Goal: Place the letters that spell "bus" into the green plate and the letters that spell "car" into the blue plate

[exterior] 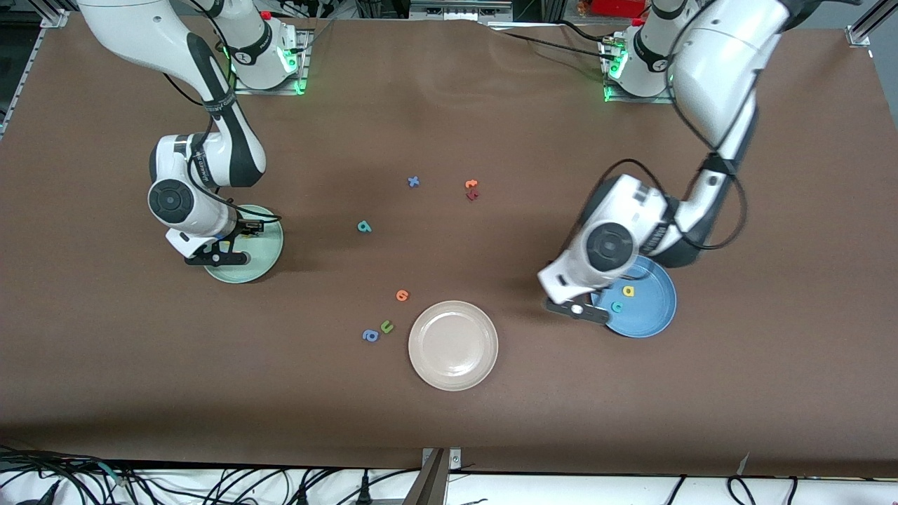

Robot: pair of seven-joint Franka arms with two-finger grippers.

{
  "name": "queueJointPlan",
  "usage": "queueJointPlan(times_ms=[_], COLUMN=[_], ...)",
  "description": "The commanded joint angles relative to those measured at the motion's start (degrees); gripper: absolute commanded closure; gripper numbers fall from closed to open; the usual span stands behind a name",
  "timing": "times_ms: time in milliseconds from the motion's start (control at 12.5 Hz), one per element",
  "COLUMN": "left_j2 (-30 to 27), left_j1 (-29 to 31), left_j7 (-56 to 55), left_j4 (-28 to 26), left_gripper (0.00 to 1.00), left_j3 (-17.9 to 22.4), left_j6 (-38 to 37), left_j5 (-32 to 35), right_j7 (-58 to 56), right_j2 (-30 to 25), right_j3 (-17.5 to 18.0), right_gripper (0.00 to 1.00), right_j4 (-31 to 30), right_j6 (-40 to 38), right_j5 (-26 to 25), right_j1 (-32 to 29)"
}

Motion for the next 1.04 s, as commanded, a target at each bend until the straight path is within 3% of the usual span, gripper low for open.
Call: queueJointPlan(times_ms=[0,80,159,239,478,638,957], left_j2=[-0.87,-0.95,-1.04,-1.22,-6.64,-11.57,-20.01], left_j1=[6.00,7.33,7.17,7.17,6.64,7.34,9.45], left_j7=[8.27,10.12,10.75,10.58,9.96,9.79,8.30], left_j4=[-1.37,-1.37,-1.37,-0.93,-0.32,-0.14,-0.14], left_gripper=[0.80,0.60,0.10,0.00,0.00,0.00,0.00], left_j3=[-0.57,-0.75,-0.75,-1.10,-2.85,-2.95,-2.51], left_j6=[-1.33,-1.42,-1.42,-1.59,-7.72,-10.72,-16.60], left_j5=[4.01,4.02,4.02,3.85,2.18,-3.68,-8.00], right_j7=[0.92,4.76,8.37,12.67,28.74,38.68,45.67], right_j2=[-3.58,-4.63,-5.51,-5.78,-5.35,-2.99,3.16], right_j3=[0.76,2.50,4.70,6.81,14.98,18.59,19.57], right_gripper=[0.01,0.01,0.01,0.01,0.01,0.01,0.01], right_j4=[1.42,2.99,4.40,5.72,8.19,9.33,9.16], right_j6=[-4.34,-7.85,-10.49,-12.69,-13.16,-9.58,0.71], right_j5=[0.76,0.76,0.76,0.76,0.76,0.67,0.67], right_j1=[0.20,0.46,0.46,0.46,0.63,1.86,6.25])
